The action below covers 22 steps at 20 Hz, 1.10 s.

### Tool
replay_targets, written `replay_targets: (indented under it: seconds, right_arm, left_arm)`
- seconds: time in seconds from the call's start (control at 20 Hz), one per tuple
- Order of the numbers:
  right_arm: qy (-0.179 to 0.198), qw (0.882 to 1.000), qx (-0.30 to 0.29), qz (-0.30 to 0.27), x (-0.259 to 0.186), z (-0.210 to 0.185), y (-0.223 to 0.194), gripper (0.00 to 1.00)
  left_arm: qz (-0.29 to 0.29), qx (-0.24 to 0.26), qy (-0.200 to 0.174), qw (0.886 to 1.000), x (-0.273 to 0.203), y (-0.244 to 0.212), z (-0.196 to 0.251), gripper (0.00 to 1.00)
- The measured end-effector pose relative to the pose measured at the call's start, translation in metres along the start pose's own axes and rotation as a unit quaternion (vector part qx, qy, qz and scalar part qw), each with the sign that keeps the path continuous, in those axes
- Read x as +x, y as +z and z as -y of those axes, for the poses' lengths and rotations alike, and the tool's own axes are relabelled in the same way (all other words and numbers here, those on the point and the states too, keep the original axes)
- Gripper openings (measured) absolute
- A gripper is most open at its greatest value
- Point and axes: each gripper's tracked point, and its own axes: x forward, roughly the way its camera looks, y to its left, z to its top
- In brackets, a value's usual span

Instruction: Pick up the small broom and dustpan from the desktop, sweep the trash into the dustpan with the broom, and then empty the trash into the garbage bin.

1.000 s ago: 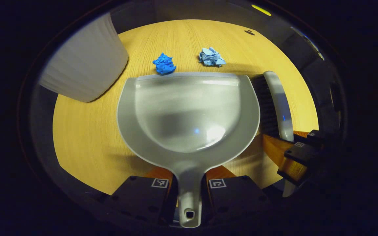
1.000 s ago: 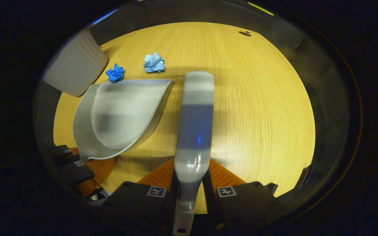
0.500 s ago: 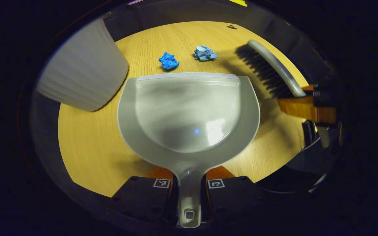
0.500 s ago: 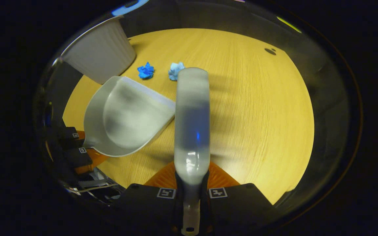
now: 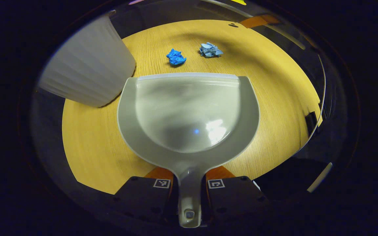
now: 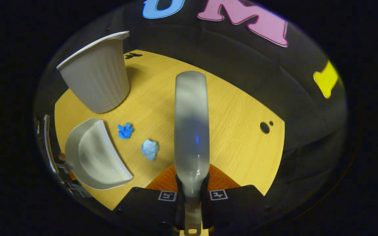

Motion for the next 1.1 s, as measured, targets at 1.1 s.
replay_targets:
  seconds: [1.1]
  right_arm:
    - [0.25, 0.899, -0.299, -0.198, 0.053, -0.135, -0.067, 0.22]
  left_arm:
    - [0.006, 0.035, -0.022, 0.999, 0.011, -0.002, 0.005, 0.24]
